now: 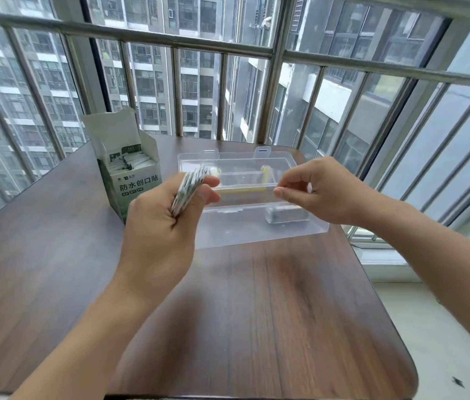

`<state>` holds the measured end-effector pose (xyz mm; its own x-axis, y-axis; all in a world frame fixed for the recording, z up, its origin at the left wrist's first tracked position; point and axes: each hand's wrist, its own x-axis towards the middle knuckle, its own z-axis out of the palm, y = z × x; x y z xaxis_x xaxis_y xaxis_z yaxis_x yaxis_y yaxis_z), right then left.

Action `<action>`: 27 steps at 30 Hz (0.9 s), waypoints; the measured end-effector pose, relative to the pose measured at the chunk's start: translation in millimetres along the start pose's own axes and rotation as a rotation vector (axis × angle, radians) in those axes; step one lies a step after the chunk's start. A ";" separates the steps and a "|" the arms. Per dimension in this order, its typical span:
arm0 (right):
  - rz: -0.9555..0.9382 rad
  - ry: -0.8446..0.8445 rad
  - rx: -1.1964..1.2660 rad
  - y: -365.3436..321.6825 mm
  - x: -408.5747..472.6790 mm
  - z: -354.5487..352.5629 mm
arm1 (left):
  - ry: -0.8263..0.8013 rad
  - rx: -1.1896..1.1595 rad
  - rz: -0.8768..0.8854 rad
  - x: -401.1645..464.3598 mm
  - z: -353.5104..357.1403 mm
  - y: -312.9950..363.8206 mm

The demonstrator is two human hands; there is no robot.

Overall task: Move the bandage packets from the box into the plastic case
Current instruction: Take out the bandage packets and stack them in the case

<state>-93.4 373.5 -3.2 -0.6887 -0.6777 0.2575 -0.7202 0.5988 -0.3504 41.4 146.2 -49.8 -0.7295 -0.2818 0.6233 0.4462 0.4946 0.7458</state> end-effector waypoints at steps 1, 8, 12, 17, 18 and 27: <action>-0.003 0.004 -0.008 -1.4 1.3 -1.3 | -0.008 -0.001 -0.010 1.4 0.0 -0.1; 0.022 -0.002 -0.053 -1.7 16.1 -7.6 | 0.039 -0.149 -0.105 5.7 1.3 13.0; 0.036 0.003 -0.073 -3.6 26.1 -11.9 | 0.006 -0.523 -0.522 3.0 5.8 29.8; 0.052 -0.012 -0.123 -5.2 35.8 -13.3 | -0.255 -0.912 -1.071 -2.7 8.6 34.4; 0.056 -0.015 -0.136 -6.2 37.4 -13.9 | -0.300 -0.969 -1.123 -3.6 9.3 33.9; 0.092 -0.012 -0.202 -9.2 46.9 -20.8 | -0.349 -1.084 -1.075 -9.2 21.3 26.9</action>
<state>-120.8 345.1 30.8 -0.7523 -0.6203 0.2218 -0.6571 0.7309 -0.1846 49.1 179.6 -40.5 -0.9497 0.1732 -0.2609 -0.3090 -0.6538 0.6907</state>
